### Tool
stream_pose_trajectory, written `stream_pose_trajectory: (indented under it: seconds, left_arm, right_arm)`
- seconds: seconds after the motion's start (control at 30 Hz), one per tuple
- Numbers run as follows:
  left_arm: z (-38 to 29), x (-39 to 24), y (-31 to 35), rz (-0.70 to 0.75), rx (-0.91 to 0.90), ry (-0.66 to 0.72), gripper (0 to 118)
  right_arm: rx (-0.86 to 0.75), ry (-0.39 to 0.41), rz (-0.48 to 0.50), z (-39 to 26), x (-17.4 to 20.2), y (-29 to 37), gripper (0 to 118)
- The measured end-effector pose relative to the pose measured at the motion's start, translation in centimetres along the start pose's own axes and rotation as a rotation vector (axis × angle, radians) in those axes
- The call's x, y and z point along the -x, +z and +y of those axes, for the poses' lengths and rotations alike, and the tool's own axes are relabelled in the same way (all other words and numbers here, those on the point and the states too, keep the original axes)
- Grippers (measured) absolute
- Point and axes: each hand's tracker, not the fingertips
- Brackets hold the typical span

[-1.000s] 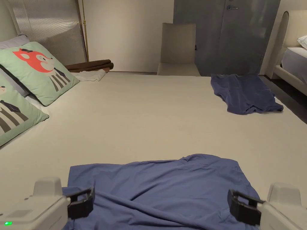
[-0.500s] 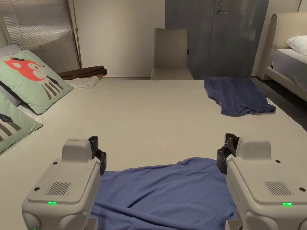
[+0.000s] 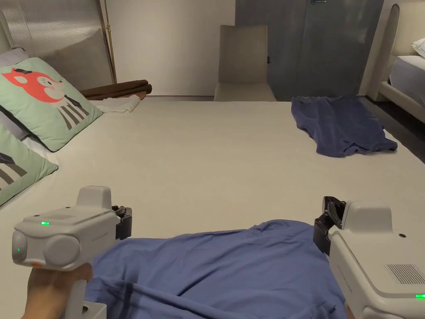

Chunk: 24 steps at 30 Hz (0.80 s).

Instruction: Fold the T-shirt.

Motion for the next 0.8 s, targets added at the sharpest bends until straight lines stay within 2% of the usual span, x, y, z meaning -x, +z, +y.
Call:
stream_pose_trajectory:
  seconds: [0.07, 0.1, 0.17, 0.2, 0.27, 0.3, 0.5, 0.6, 0.63, 0.67, 0.73, 0.8]
  left_arm:
    - [0.5, 1.7, -2.0, 0.01, 0.085, 0.027, 0]
    - [0.6, 2.3, -3.0, 0.031, 0.117, 0.032, 10]
    - [0.6, 3.8, -5.5, 0.076, 0.182, 0.037, 44]
    - [0.6, 4.6, -6.4, 0.084, 0.213, 0.043, 70]
    - [0.4, 5.8, -9.1, 0.11, 0.276, 0.056, 93]
    - [0.1, 6.3, -10.1, 0.137, 0.286, 0.074, 98]
    - [-1.8, 8.6, -15.3, 0.212, 0.402, 0.139, 95]
    - [-2.9, 8.5, -15.8, 0.196, 0.435, 0.149, 74]
    - [-3.2, 8.3, -15.4, 0.194, 0.42, 0.152, 73]
    - [-2.9, 7.9, -14.7, 0.215, 0.364, 0.137, 66]
    - [-2.5, 7.6, -13.7, 0.144, 0.318, 0.127, 3]
    - [-2.2, 7.2, -13.0, 0.122, 0.298, 0.142, 0]
  right_arm:
    - [0.015, 0.004, -0.003, -0.3, -0.4, -1.1, 0]
    - [0.02, 0.004, -0.004, -0.5, -0.5, -1.3, 0]
    - [0.04, -0.001, -0.011, -1.0, -1.0, -2.6, 0]
    - [0.055, -0.006, -0.011, -1.2, -1.3, -3.2, 0]
    - [0.08, -0.012, -0.015, -1.8, -1.7, -4.4, 0]
    - [0.092, -0.013, -0.018, -2.0, -1.9, -5.0, 0]
    - [0.171, -0.031, -0.022, -4.0, -2.9, -7.8, 0]
    - [0.199, -0.037, -0.027, -4.8, -3.2, -8.7, 0]
    - [0.21, -0.045, -0.026, -4.9, -3.4, -9.0, 0]
    - [0.229, -0.061, -0.017, -5.0, -3.6, -9.4, 0]
    - [0.257, -0.097, -0.005, -5.1, -4.1, -10.4, 0]
    - [0.278, -0.102, -0.02, -5.0, -4.8, -12.3, 0]
